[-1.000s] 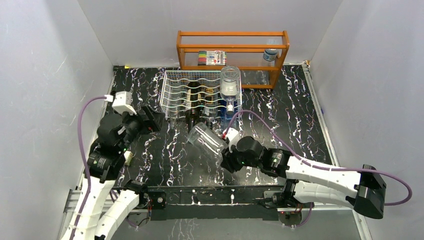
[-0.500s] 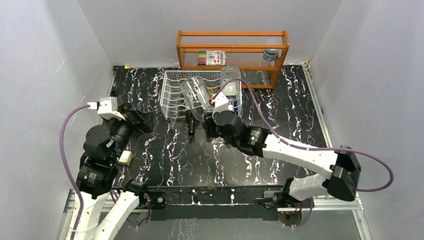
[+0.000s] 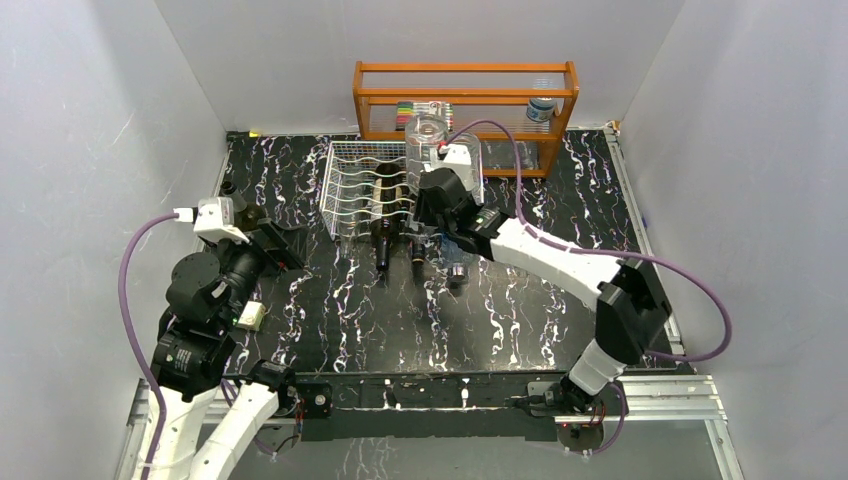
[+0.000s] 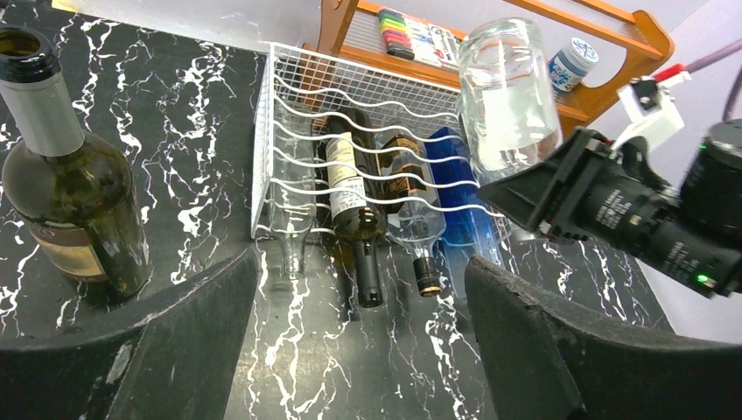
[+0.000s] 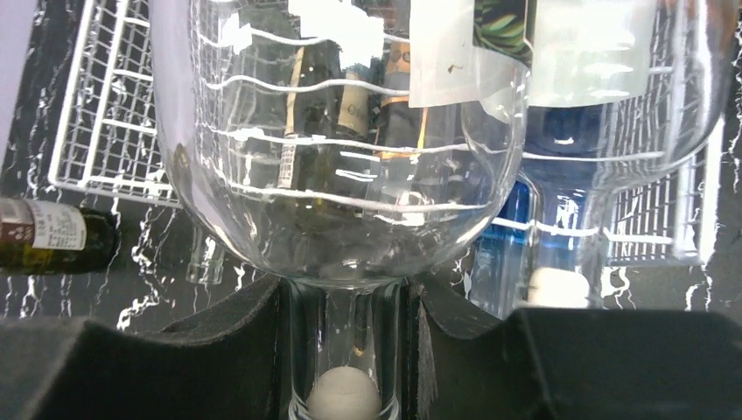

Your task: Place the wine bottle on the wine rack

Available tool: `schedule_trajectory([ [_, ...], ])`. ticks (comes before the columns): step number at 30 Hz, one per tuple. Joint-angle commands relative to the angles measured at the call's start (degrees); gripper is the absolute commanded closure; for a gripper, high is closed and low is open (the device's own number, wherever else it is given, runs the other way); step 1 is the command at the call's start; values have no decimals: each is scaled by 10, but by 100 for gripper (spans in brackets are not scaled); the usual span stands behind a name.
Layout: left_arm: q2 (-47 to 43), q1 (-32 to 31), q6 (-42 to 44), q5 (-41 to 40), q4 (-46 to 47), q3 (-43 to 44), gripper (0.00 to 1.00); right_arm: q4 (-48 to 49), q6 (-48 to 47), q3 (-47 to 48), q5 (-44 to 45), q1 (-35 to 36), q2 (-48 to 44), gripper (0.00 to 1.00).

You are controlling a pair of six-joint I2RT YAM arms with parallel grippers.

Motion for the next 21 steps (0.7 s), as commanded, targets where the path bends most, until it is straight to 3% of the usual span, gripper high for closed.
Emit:
schedule_trajectory([
  [1,1,0,-3,4,-6,-1,13,105,36,93,17,0,11,100],
  [21,-2,-1,17,-14,-21,-7,12,-43,99,233,36,-20,155,100],
])
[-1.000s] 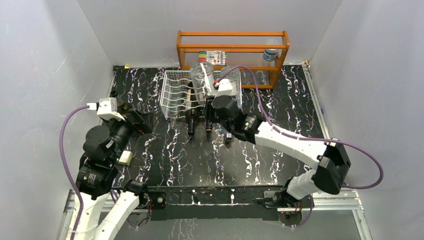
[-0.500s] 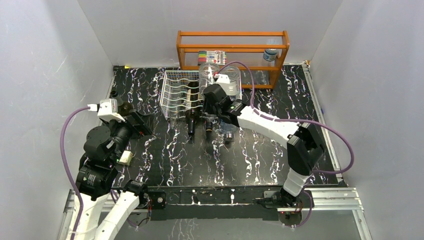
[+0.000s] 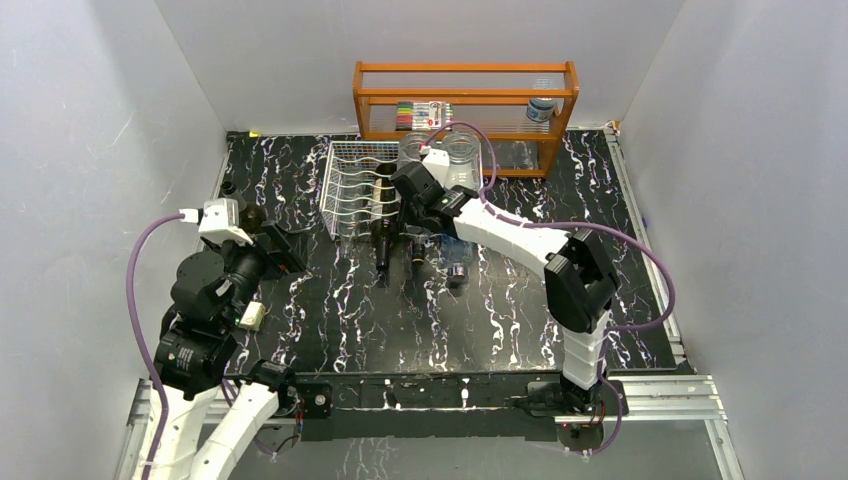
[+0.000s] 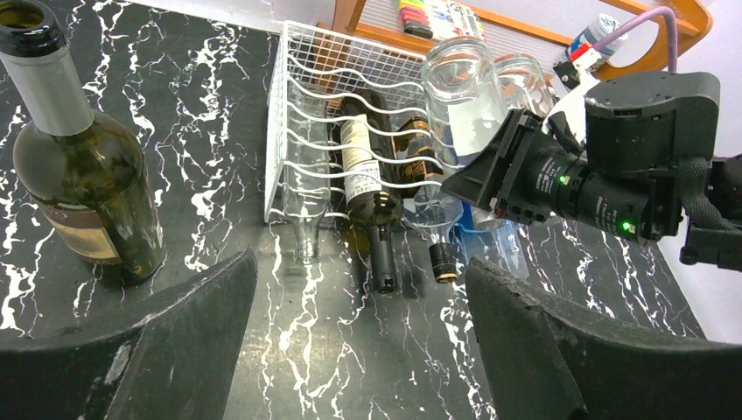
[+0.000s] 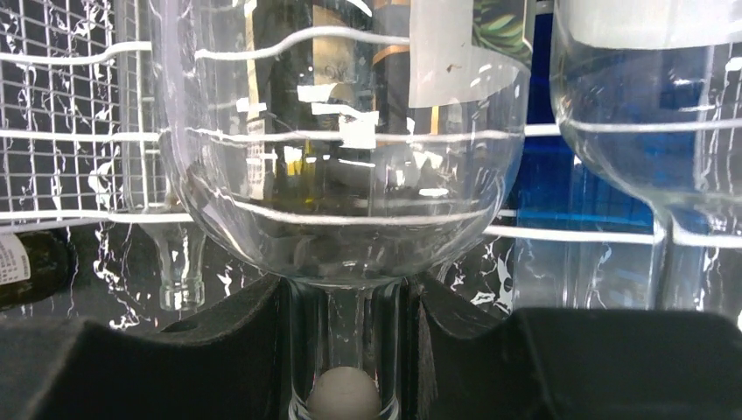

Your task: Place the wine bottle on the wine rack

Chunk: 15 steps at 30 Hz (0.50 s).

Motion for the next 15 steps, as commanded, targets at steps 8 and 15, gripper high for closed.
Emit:
schedule_trajectory([
  [8,2,-3,11,-12,-5,6,12,73,3,95,56,-24,5,81],
  [15,11,-2,13,-14,-7,8,12,78,10,86,54,-24,6,59],
])
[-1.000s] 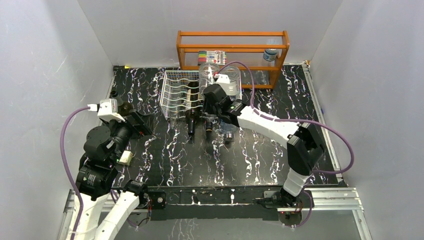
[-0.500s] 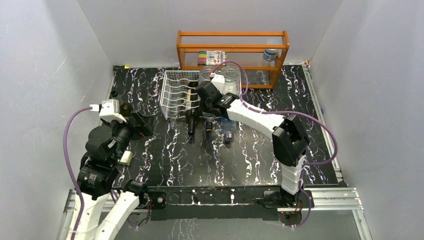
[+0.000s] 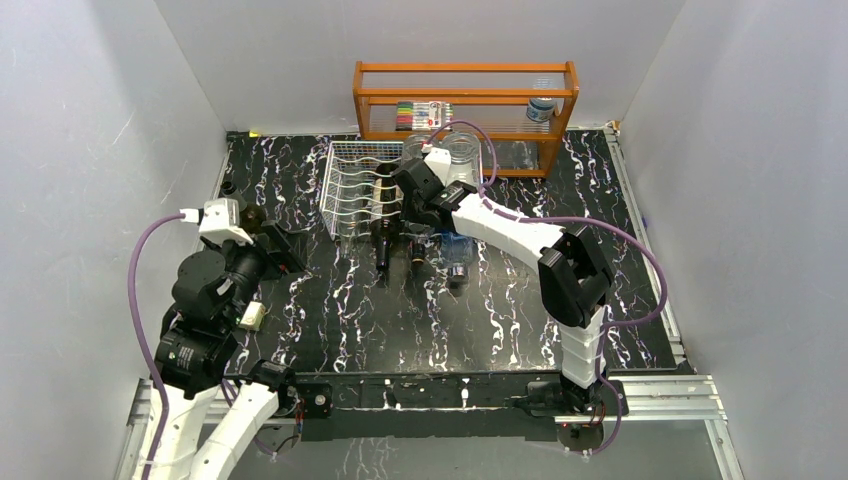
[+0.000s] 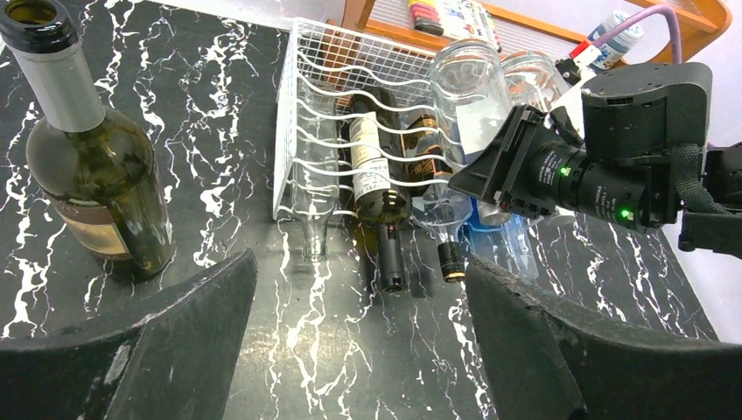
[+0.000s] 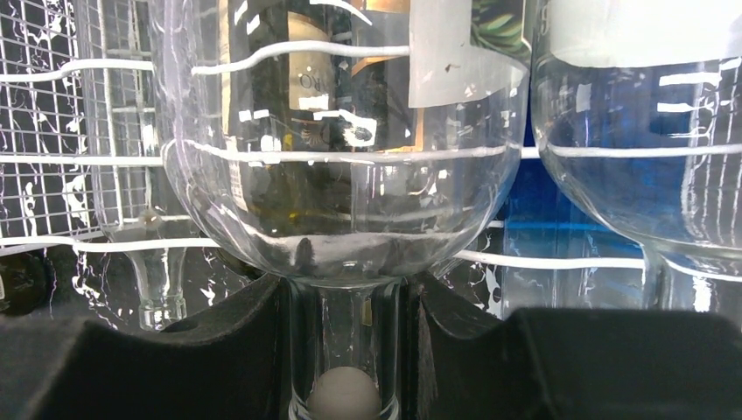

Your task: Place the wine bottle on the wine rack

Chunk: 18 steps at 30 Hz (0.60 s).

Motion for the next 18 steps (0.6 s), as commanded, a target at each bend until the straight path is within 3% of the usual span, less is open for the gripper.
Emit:
schedule_trajectory([
  [1,12,-2,9,-6,-2,10,12,95,7,60,64,-5,-23,54],
  [4,20,-2,13,-6,-6,16,12,83,-3,61,67,-5,-28,34],
  [6,30,-2,20,-3,-14,24,10,81,-8,56,64,-5,-36,28],
  [11,68,-2,31,8,-36,46,5,87,-9,19,63,-6,-75,19],
  [18,130,-3,29,-23,-68,78,2,96,-10,-62,70,-5,-175,16],
])
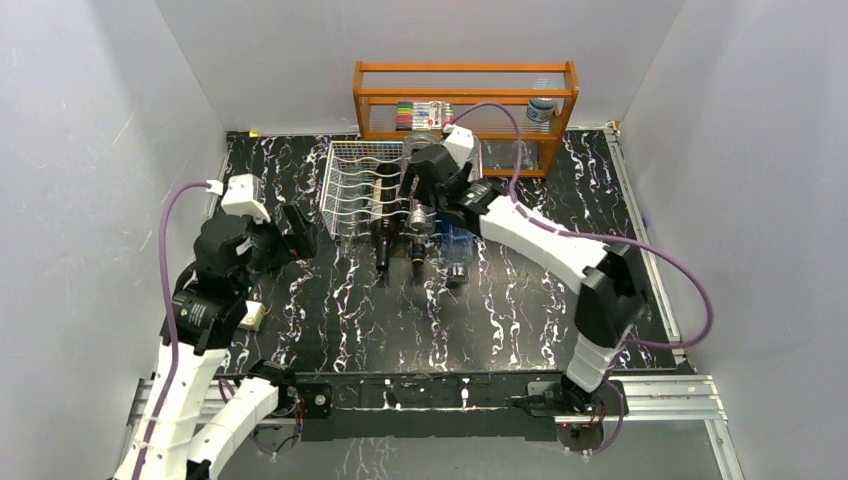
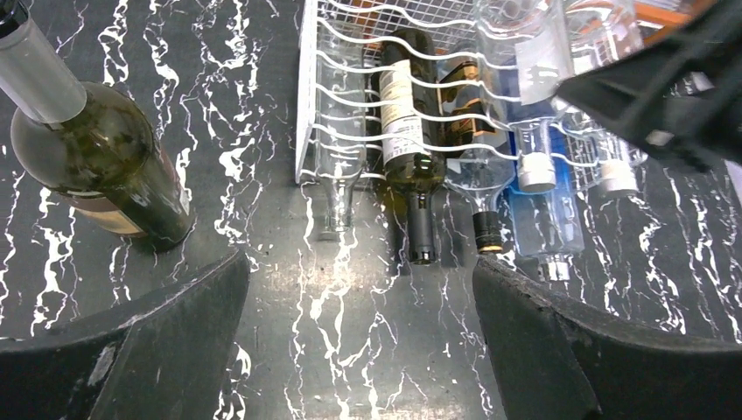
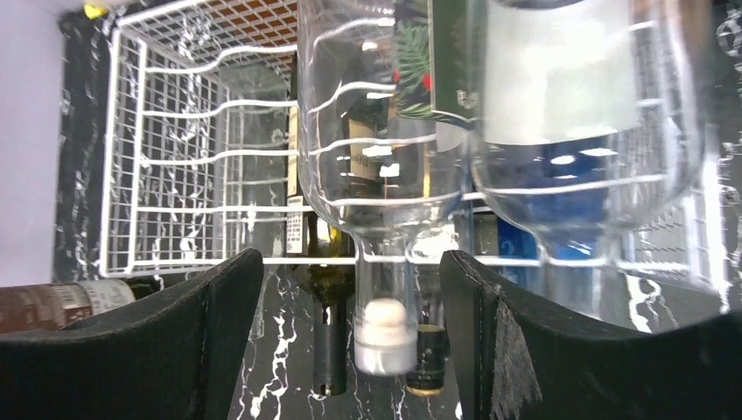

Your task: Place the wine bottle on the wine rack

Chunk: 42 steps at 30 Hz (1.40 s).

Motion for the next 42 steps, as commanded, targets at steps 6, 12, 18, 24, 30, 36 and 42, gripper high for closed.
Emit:
schedule_trajectory([
  [6,64,-2,9,-68,-21,43,2,101,-87,-145,-72,-4,-213,17],
  [12,97,-2,-5,-179,-24,68,2,71,-129,-219,-157,-4,-304,17],
  [18,135,3,-19,-251,-70,100,2,72,-111,-316,-171,-4,-414,17],
  [24,158,21,1,-314,-53,136,2,78,-89,-350,-183,-4,-468,18],
  [30,237,80,7,-326,-60,206,16,84,-71,-363,-206,-4,-483,19],
  [36,289,160,13,-259,-36,210,21,91,-60,-379,-216,-4,-501,20],
  [42,332,198,8,-188,-24,213,41,90,-59,-385,-212,-4,-519,20],
])
